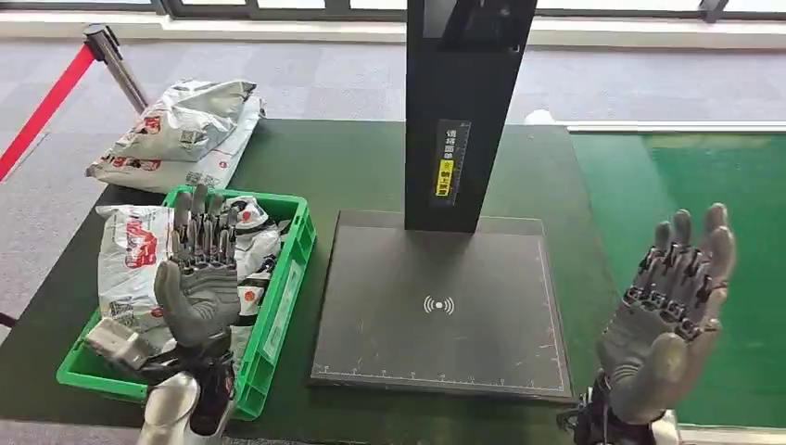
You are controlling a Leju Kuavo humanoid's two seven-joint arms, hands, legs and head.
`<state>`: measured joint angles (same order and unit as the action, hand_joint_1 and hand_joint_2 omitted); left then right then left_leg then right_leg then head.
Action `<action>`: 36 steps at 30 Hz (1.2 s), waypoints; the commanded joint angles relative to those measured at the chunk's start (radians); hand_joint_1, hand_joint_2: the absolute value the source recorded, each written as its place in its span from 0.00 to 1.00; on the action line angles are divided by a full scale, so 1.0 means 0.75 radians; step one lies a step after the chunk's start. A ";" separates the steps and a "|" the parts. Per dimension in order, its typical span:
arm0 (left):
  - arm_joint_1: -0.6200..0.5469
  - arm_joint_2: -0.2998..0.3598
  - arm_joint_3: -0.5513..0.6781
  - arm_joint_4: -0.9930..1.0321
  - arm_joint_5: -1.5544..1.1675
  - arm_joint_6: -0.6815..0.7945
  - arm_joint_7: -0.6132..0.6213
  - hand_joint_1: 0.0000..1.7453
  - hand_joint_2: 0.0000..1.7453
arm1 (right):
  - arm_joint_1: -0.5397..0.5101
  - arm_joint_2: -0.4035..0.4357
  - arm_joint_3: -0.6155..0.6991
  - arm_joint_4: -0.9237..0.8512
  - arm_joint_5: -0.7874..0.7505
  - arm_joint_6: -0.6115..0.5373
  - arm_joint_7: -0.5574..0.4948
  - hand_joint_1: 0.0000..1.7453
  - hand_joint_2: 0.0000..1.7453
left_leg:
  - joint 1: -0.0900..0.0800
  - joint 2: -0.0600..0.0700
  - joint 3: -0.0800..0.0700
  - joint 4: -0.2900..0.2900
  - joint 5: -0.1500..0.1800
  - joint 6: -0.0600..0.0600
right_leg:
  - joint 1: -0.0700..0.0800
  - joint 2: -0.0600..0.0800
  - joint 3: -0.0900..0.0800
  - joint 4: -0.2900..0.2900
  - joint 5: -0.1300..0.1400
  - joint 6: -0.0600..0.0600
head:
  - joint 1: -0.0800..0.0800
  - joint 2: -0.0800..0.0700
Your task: Moved the parcel from conveyor to table for the left to box.
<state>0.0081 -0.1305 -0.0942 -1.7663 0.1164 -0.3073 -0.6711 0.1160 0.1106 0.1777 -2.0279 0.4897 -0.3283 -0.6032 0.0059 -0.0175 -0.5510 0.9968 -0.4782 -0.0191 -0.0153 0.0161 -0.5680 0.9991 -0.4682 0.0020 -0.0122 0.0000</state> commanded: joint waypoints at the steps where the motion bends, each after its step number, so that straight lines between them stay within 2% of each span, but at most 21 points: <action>1: 0.016 0.061 -0.073 -0.095 -0.145 -0.348 -0.036 0.00 0.00 | -0.029 0.018 -0.180 0.052 -0.108 0.229 -0.060 0.00 1.00 | 0.001 0.000 0.000 -0.001 0.001 0.001 | 0.002 -0.004 0.001 -0.002 0.002 -0.001 | -0.001 0.000; 3: -0.006 0.107 -0.158 -0.153 -0.214 -0.325 -0.036 0.00 0.00 | -0.042 0.008 -0.181 0.067 -0.100 0.245 -0.049 0.00 1.00 | 0.001 0.000 -0.001 0.000 0.001 0.001 | 0.002 -0.004 0.000 -0.002 0.001 -0.001 | 0.000 0.000; 4: -0.023 0.142 -0.208 -0.156 -0.242 -0.270 -0.036 0.00 1.00 | -0.057 0.003 -0.182 0.077 -0.101 0.243 -0.043 0.00 1.00 | 0.001 0.000 -0.002 0.001 0.001 0.001 | 0.002 -0.003 -0.001 -0.001 0.001 0.000 | 0.000 0.000; 7: -0.077 0.228 -0.334 -0.126 -0.288 -0.171 -0.036 0.00 1.00 | -0.079 0.004 -0.207 0.079 -0.148 0.238 -0.029 0.00 1.00 | 0.001 -0.001 -0.002 0.000 0.002 0.000 | 0.002 -0.004 0.000 -0.001 0.002 -0.001 | 0.000 0.000; 11: -0.089 0.242 -0.356 -0.118 -0.296 -0.158 -0.036 0.00 1.00 | -0.065 0.004 -0.210 0.069 -0.152 0.238 -0.032 0.00 1.00 | 0.001 -0.001 0.000 0.000 0.001 0.000 | 0.001 -0.004 0.000 -0.001 0.001 0.000 | 0.000 0.000; 12: -0.101 0.255 -0.378 -0.112 -0.302 -0.143 -0.036 0.00 1.00 | -0.060 0.005 -0.211 0.063 -0.155 0.236 -0.034 0.00 0.00 | 0.001 0.000 0.000 -0.001 0.002 0.001 | 0.001 -0.004 0.001 -0.002 0.002 -0.001 | -0.001 0.000; 14: -0.132 0.271 -0.423 -0.086 -0.328 -0.102 -0.036 0.00 1.00 | -0.042 0.009 -0.217 0.046 -0.152 0.225 -0.040 0.00 0.00 | 0.001 -0.001 0.000 -0.001 0.002 0.001 | 0.001 -0.005 0.001 -0.002 0.001 -0.001 | -0.001 0.000; 15: -0.147 0.267 -0.434 -0.071 -0.340 -0.090 -0.036 0.00 0.00 | -0.033 0.010 -0.218 0.037 -0.149 0.222 -0.043 0.00 0.00 | 0.001 -0.003 0.000 -0.001 0.002 0.000 | 0.002 -0.006 0.001 -0.002 0.001 -0.001 | 0.000 0.000; 18: -0.157 0.258 -0.442 -0.063 -0.349 -0.074 -0.036 0.00 0.00 | -0.023 0.015 -0.220 0.027 -0.144 0.217 -0.048 0.00 0.00 | 0.000 -0.002 0.000 -0.001 0.001 0.000 | 0.001 -0.005 0.001 -0.001 0.001 0.000 | -0.001 0.000; 19: -0.158 0.256 -0.443 -0.062 -0.352 -0.075 -0.036 0.00 1.00 | -0.021 0.017 -0.220 0.023 -0.141 0.215 -0.050 0.00 0.00 | 0.001 -0.002 0.000 -0.001 0.002 0.001 | 0.001 -0.005 0.001 -0.002 0.001 -0.001 | 0.000 0.000; 36: -0.118 0.260 -0.455 -0.080 -0.417 -0.050 -0.036 0.00 1.00 | -0.015 0.026 -0.214 0.013 -0.131 0.221 -0.056 0.00 0.00 | 0.001 0.000 0.001 -0.001 0.001 0.001 | 0.001 -0.004 0.001 -0.002 0.001 -0.001 | 0.000 0.000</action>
